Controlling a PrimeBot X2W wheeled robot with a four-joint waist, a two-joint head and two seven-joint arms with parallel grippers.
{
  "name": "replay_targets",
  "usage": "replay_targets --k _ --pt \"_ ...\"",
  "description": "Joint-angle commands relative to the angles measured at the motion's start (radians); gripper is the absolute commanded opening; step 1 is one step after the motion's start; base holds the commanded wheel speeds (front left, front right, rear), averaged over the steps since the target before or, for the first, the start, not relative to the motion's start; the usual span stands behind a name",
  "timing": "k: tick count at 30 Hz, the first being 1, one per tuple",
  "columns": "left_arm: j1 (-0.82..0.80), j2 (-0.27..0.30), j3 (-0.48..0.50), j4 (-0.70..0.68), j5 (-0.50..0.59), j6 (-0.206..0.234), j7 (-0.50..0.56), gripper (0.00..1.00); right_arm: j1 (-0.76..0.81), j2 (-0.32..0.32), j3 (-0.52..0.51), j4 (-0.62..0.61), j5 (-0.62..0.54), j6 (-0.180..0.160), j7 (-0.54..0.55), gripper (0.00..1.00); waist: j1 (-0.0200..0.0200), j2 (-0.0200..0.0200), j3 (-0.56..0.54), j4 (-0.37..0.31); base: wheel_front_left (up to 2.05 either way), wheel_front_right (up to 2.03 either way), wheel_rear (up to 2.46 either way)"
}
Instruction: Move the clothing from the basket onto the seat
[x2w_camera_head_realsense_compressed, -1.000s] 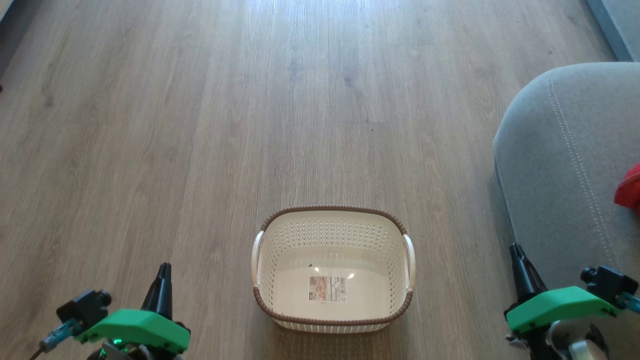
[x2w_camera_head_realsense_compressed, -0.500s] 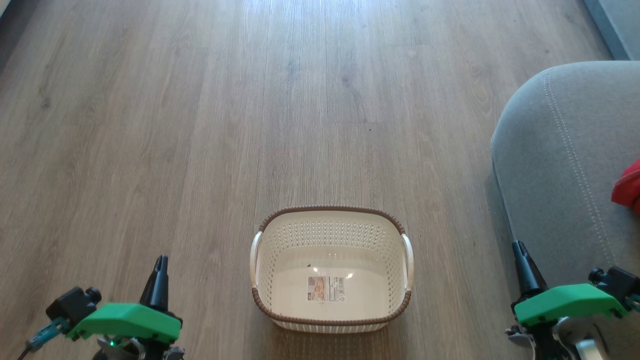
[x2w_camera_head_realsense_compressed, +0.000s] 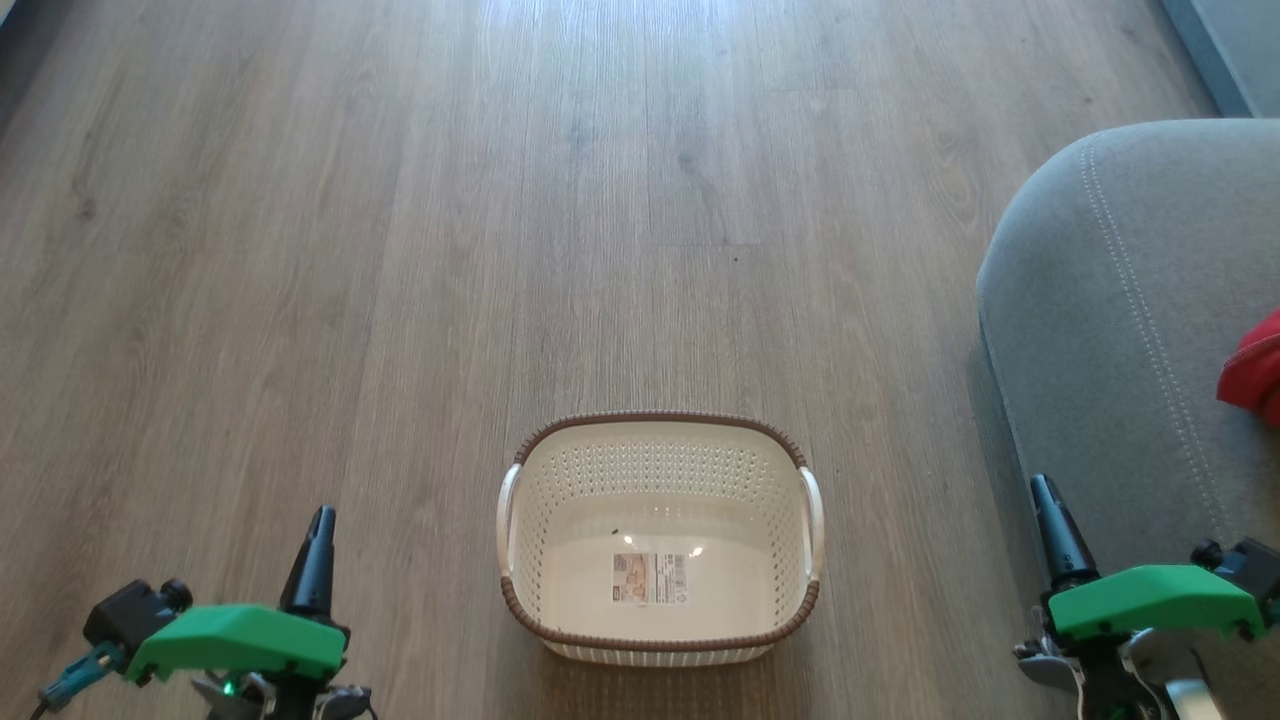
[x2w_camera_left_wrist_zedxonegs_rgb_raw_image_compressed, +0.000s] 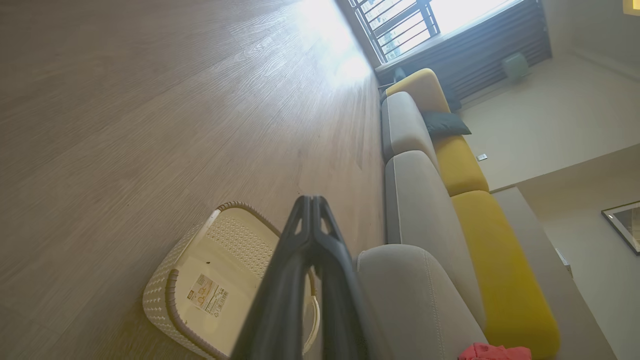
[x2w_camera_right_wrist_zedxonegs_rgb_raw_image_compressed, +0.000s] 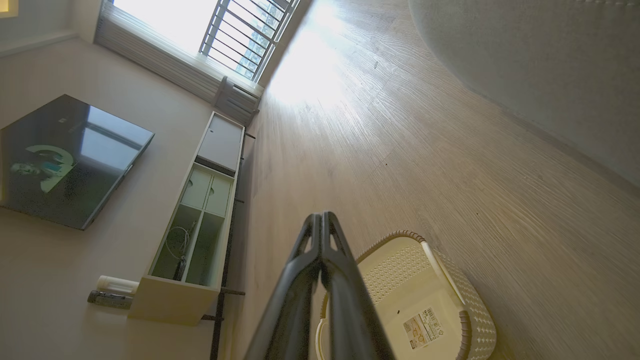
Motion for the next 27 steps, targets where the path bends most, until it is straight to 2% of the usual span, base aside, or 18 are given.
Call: replay_targets --k 1,27 --pt "-0.060 0.006 0.030 -0.038 -0.025 -0.010 0.006 0.00 -0.055 -0.003 0.005 -0.041 0.025 0.000 0.009 0.00 0.0000 0.0000 0.000 0.000 0.00 0.00 0.00" --pt "-0.075 0.007 0.055 -0.062 -0.323 -0.019 0.080 0.00 -0.067 0.012 -0.029 -0.081 0.303 0.000 0.084 0.00 0.0000 0.0000 0.000 -0.013 0.00 0.00 0.00"
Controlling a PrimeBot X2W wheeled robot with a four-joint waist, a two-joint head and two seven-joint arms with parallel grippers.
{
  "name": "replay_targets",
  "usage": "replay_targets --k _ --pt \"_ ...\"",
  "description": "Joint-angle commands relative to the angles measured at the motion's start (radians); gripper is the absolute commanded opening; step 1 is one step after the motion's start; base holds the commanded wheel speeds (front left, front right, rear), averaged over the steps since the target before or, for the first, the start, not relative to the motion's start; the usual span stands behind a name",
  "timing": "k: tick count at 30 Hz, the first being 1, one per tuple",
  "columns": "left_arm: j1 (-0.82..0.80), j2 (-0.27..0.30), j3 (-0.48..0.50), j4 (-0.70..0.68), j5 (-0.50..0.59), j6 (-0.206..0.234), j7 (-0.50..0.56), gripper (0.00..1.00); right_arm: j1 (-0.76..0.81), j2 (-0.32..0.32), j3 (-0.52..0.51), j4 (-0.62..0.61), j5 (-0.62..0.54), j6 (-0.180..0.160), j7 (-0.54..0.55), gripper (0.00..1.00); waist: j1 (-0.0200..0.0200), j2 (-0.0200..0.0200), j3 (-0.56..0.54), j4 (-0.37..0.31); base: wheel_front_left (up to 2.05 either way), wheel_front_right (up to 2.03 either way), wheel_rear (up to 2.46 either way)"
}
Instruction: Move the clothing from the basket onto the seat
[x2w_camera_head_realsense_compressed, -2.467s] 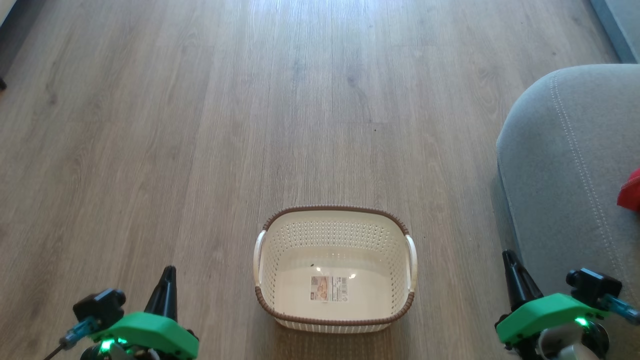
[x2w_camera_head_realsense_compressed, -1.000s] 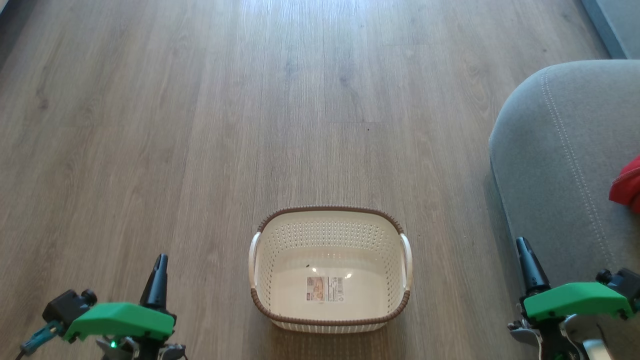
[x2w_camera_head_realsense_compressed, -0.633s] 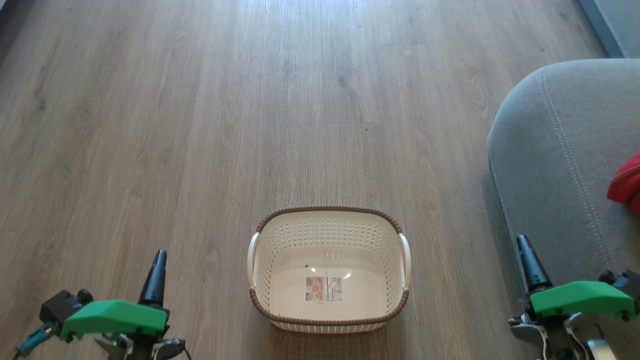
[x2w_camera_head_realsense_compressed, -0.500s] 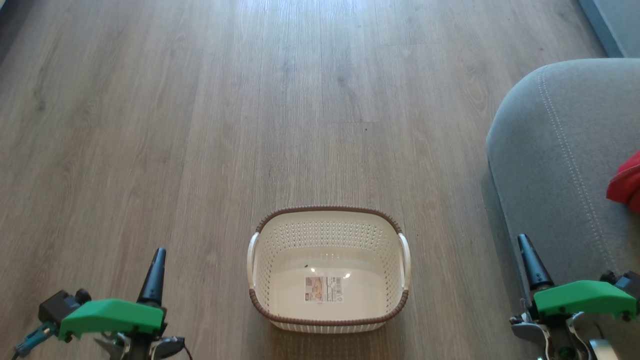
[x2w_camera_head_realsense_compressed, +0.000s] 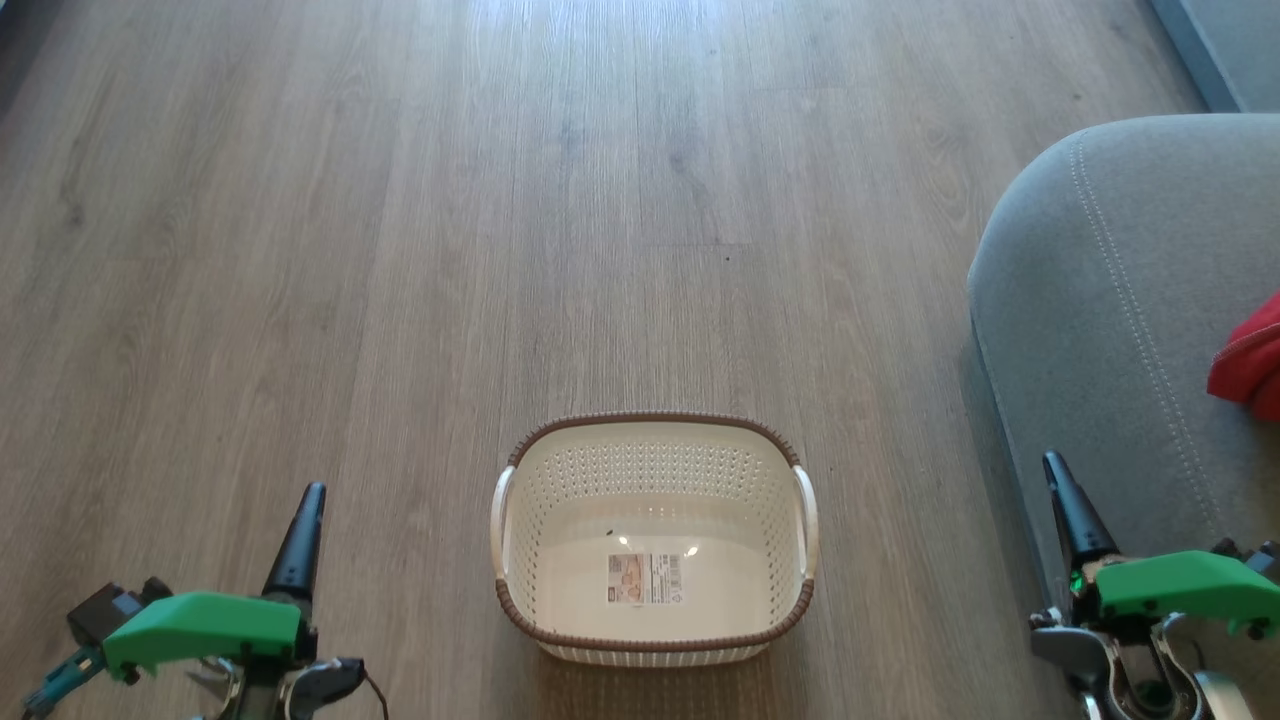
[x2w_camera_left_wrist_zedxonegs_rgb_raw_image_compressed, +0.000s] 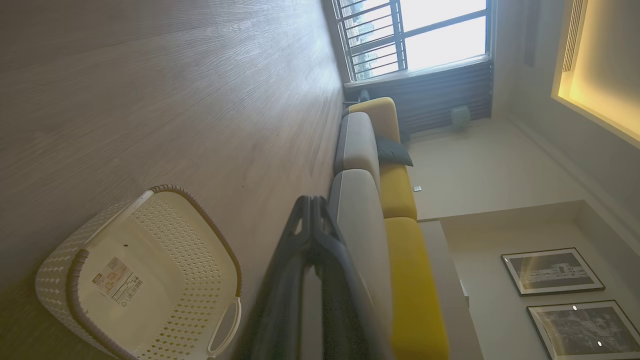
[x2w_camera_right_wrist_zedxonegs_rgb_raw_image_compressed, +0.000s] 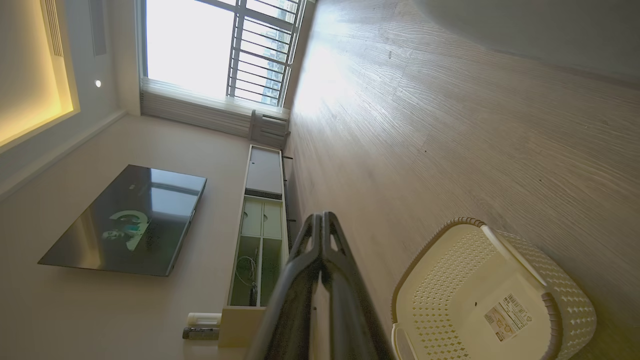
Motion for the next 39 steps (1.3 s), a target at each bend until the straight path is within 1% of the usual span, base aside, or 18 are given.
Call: replay_targets --k 1,22,39 --pt "-0.056 0.007 0.031 -0.040 -0.028 -0.011 0.008 0.00 -0.054 0.001 0.009 -0.045 0.026 0.000 0.010 0.00 0.0000 0.0000 0.000 0.000 0.00 0.00 0.00" --pt "-0.068 0.008 0.050 -0.059 -0.256 -0.018 0.066 0.00 -0.062 0.013 -0.017 -0.076 0.239 0.000 0.067 0.00 0.0000 0.0000 0.000 -0.010 0.00 0.00 0.00" --pt "-0.068 0.008 0.050 -0.059 -0.257 -0.018 0.066 0.00 -0.062 0.013 -0.017 -0.076 0.239 0.000 0.067 0.00 0.0000 0.0000 0.000 -0.010 0.00 0.00 0.00"
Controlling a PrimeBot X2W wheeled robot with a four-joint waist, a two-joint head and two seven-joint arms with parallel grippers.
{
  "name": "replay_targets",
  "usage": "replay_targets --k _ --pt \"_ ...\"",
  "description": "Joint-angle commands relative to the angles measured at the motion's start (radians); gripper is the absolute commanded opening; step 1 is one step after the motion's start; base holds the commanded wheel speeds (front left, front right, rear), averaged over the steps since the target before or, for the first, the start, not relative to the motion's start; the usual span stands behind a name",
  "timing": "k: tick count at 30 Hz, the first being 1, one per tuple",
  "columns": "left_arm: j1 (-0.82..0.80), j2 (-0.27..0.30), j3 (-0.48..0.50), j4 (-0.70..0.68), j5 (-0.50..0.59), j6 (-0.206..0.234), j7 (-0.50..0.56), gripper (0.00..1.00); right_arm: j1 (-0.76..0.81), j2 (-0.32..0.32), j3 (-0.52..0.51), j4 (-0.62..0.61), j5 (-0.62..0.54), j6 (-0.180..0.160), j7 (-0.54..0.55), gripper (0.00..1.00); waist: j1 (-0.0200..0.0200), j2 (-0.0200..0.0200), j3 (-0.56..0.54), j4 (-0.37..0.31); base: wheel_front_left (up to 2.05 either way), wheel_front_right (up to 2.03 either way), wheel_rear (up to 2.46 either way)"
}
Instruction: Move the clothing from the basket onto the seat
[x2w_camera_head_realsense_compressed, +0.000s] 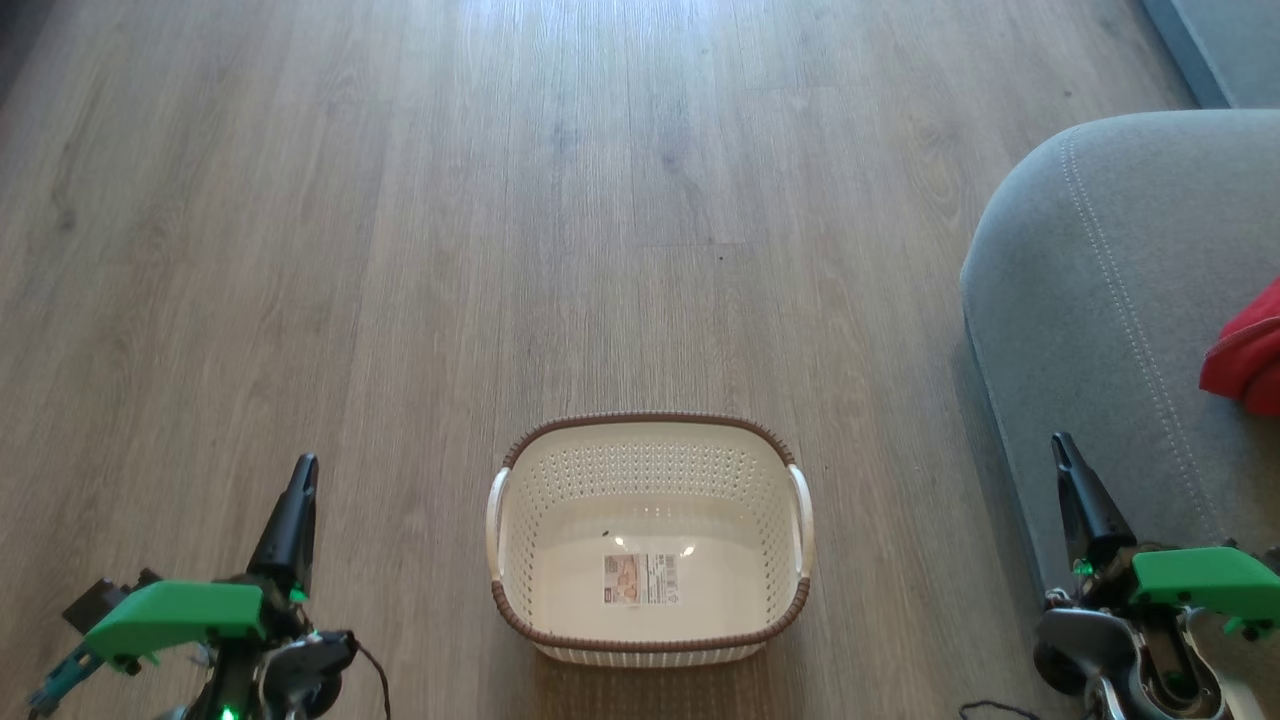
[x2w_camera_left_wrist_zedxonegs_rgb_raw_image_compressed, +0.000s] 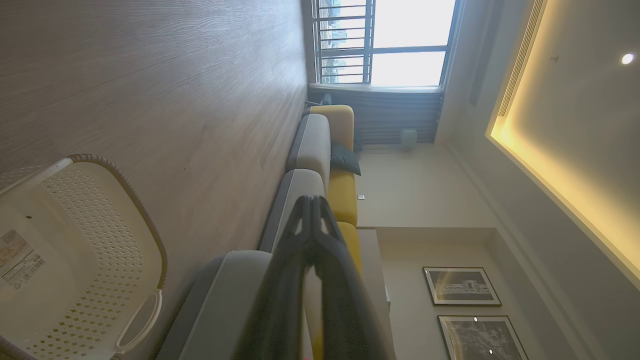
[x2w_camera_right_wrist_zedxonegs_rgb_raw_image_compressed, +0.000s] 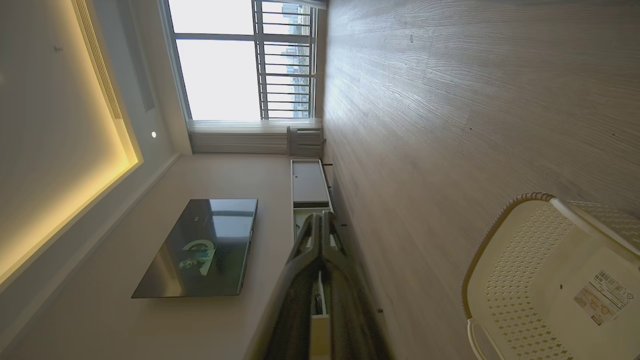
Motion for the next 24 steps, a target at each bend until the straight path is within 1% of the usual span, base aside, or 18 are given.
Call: replay_targets --k 1,24 --pt "-0.048 0.008 0.037 -0.034 -0.007 -0.009 0.008 0.00 -0.056 -0.003 0.017 -0.039 0.006 0.000 0.006 0.00 0.0000 0.0000 0.000 0.000 0.00 0.00 0.00" --pt "-0.048 0.008 0.037 -0.034 -0.007 -0.009 0.008 0.00 -0.056 -0.003 0.017 -0.039 0.006 0.000 0.006 0.00 0.0000 0.0000 0.000 0.000 0.00 0.00 0.00"
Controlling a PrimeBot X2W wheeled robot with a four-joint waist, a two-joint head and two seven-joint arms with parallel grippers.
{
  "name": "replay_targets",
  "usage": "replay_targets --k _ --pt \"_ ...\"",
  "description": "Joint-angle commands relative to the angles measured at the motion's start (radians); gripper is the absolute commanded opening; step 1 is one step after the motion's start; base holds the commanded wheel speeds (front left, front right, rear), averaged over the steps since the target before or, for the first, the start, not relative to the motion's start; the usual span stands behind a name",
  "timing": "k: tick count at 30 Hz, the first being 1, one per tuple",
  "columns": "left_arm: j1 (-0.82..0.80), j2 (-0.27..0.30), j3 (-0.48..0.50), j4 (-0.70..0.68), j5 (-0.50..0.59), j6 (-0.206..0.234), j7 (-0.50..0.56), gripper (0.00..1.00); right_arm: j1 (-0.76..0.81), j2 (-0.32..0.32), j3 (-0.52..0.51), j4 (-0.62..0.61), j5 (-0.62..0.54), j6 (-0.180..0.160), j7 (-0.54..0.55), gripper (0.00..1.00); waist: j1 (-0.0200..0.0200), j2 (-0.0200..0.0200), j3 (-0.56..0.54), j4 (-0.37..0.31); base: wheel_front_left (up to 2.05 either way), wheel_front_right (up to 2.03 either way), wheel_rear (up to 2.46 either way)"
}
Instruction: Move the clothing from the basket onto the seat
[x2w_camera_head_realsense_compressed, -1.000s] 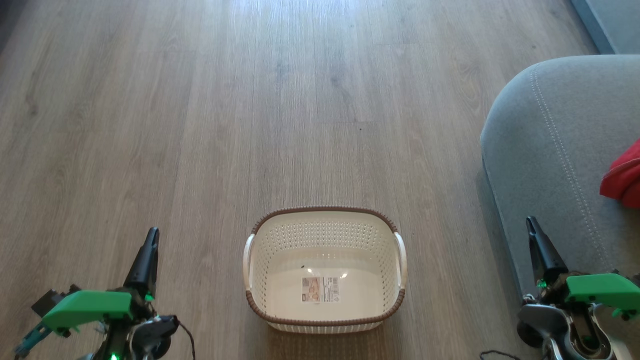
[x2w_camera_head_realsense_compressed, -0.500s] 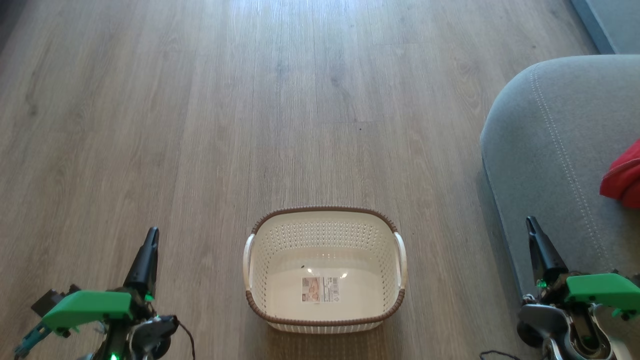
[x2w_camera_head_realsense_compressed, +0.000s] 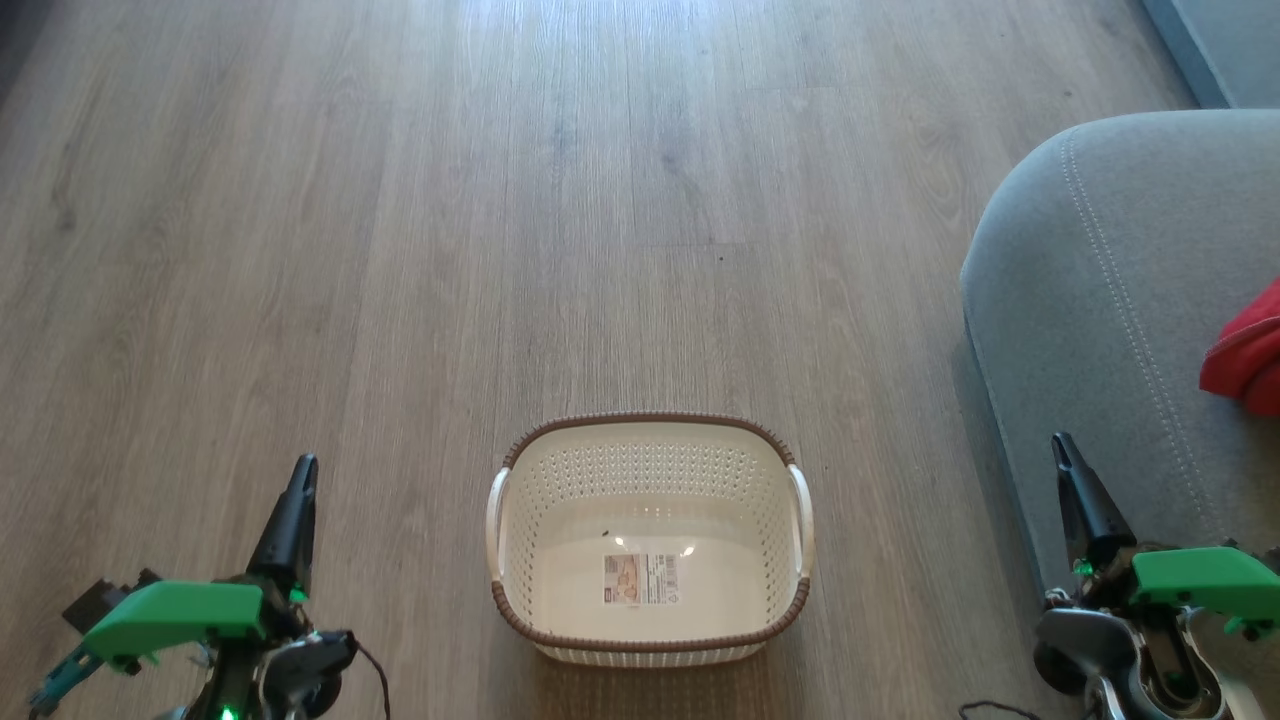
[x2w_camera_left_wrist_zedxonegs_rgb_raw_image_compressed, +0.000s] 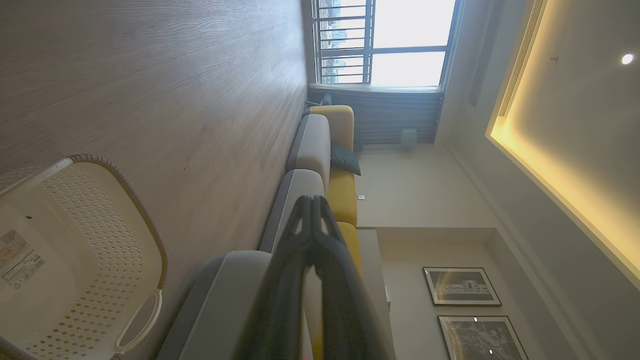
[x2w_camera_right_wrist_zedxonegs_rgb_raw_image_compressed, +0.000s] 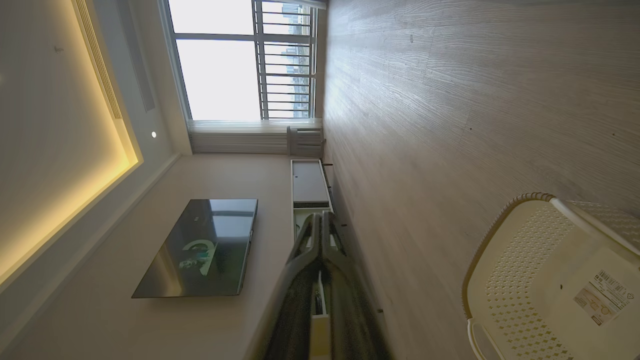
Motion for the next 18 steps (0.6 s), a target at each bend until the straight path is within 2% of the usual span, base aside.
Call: replay_targets --k 1,18 --pt "-0.048 0.008 0.036 -0.034 -0.007 -0.009 0.008 0.00 -0.056 -0.004 0.017 -0.039 0.006 0.000 0.006 0.00 0.0000 0.0000 0.000 0.000 0.00 0.00 0.00" --pt "-0.048 0.008 0.036 -0.034 -0.007 -0.009 0.008 0.00 -0.056 -0.004 0.017 -0.039 0.006 0.000 0.006 0.00 0.0000 0.0000 0.000 0.000 0.00 0.00 0.00"
